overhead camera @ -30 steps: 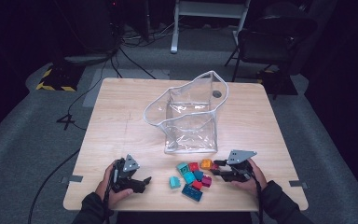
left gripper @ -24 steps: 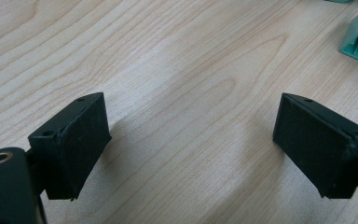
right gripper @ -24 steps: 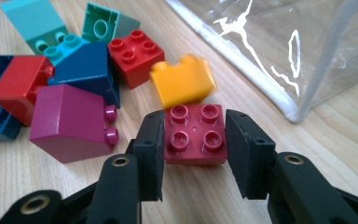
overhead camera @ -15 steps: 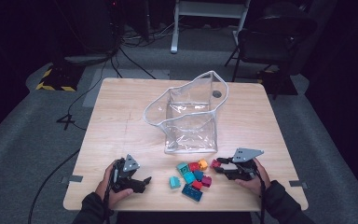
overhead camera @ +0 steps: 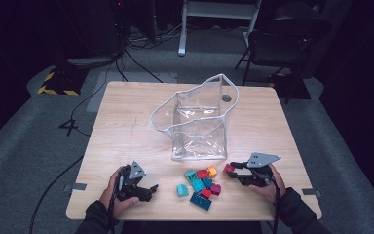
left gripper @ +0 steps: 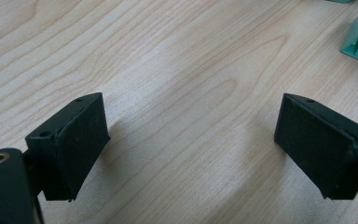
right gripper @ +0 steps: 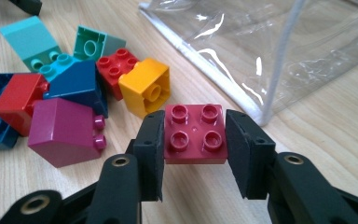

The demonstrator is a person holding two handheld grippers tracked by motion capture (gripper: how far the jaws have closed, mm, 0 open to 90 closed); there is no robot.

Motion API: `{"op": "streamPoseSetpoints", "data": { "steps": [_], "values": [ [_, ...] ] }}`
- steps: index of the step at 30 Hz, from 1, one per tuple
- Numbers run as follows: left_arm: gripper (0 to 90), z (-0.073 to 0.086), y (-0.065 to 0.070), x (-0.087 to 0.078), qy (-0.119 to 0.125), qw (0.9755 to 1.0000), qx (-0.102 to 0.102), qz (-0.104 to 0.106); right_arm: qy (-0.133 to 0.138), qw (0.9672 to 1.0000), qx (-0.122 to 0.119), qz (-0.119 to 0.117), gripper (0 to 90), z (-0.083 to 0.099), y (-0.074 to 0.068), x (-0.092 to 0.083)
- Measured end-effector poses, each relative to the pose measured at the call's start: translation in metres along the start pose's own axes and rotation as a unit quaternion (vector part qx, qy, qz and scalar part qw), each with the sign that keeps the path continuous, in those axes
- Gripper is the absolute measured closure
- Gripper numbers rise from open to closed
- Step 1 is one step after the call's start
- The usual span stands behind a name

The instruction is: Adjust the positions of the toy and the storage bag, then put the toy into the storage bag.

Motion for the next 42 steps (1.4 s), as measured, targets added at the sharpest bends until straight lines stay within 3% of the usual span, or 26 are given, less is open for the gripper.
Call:
{"op": "streamPoseSetpoints", "data": {
  "steps": [14, 17, 27, 42],
  "values": [
    [9.8, 0.0, 0.0, 0.0, -0.001, 1.0, 0.001, 0.0, 0.024, 0.9994, 0.009, 0.024, 59.7, -0.007, 0.01, -0.015],
    [9.8, 0.001, 0.0, -0.001, -0.001, 1.0, 0.0, 0.0, 0.03, 0.9988, 0.003, 0.039, 59.7, -0.01, 0.013, -0.019],
    [9.8, 0.001, 0.0, 0.0, -0.001, 1.0, 0.001, 0.001, 0.063, 0.9967, 0.012, 0.05, 59.7, -0.022, 0.025, -0.04],
    [9.2, 0.0, 0.0, 0.0, -0.001, 1.0, 0.0, 0.0, 0.075, 0.9949, 0.008, 0.067, 59.7, -0.034, 0.023, -0.053]
  ]
}}
Point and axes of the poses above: each handheld gripper's, and its own axes: x roughly forward along the jaws, z roughly out of its underside, y roughly to its right, the point moved 9 cm from there along x, roughly forward along the jaws, and after that the axes turned 11 degrees about -z, right-handed, at the moved point
